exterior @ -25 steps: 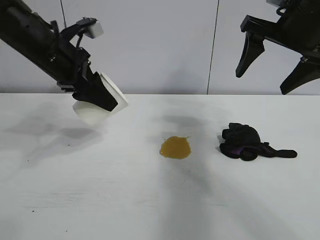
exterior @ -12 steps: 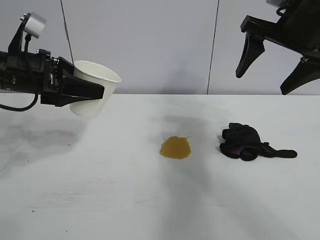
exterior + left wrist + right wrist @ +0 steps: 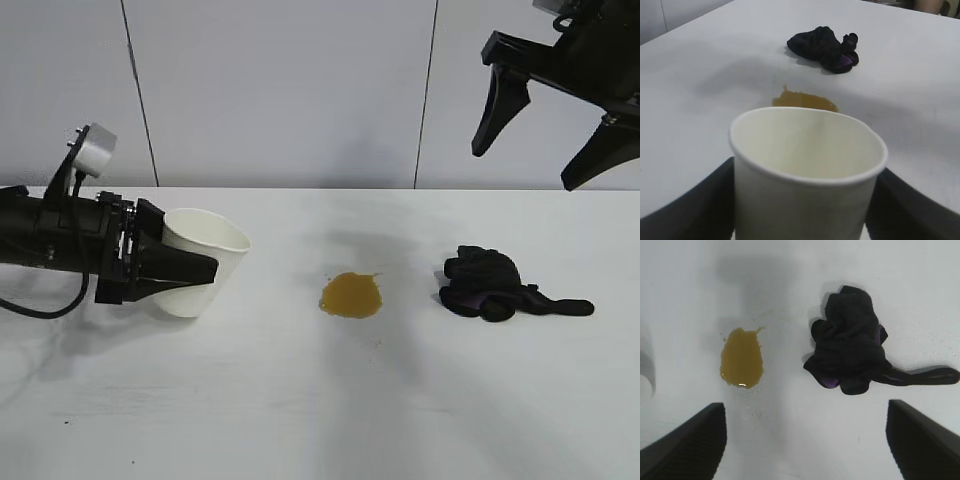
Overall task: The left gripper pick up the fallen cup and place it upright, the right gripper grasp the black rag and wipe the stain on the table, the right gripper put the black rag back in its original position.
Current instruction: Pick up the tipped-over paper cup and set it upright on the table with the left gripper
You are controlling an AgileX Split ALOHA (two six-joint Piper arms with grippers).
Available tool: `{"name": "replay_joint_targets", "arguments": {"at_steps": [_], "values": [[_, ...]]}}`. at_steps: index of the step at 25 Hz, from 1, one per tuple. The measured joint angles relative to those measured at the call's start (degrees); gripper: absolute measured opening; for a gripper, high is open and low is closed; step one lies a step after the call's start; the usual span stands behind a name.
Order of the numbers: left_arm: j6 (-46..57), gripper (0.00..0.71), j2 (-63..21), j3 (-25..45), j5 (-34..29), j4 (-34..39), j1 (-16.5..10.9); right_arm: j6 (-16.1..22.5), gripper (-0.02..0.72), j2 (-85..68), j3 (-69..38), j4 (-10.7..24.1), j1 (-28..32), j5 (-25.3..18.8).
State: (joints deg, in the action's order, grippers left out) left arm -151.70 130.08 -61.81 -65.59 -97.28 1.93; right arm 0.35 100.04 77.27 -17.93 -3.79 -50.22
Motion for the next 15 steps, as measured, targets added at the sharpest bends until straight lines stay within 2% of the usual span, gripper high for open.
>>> {"name": "replay_joint_targets", "arguments": {"at_steps": [4,6,9,13,15], "values": [[-0.28,0.469,0.06,0.00,-0.05,0.00,0.00,0.00,0.602,0.00,0.00,0.00,0.00,-0.34],[-0.10,0.519,0.06,0.00,-0.05,0.00,0.00,0.00,0.602,0.00,0.00,0.00,0.00,-0.45],[-0.03,0.638,0.12,0.00,-0.05,-0.01,0.00,0.00,0.602,0.00,0.00,0.04,0.00,-0.67],[0.72,0.685,0.25,0.00,-0.05,-0.06,0.00,0.00,0.602,0.00,0.00,0.04,0.00,-0.85],[4.55,0.689,-0.36,0.00,0.00,-0.06,0.00,0.00,0.602,0.00,0.00,0.04,0.00,-0.85]]}}
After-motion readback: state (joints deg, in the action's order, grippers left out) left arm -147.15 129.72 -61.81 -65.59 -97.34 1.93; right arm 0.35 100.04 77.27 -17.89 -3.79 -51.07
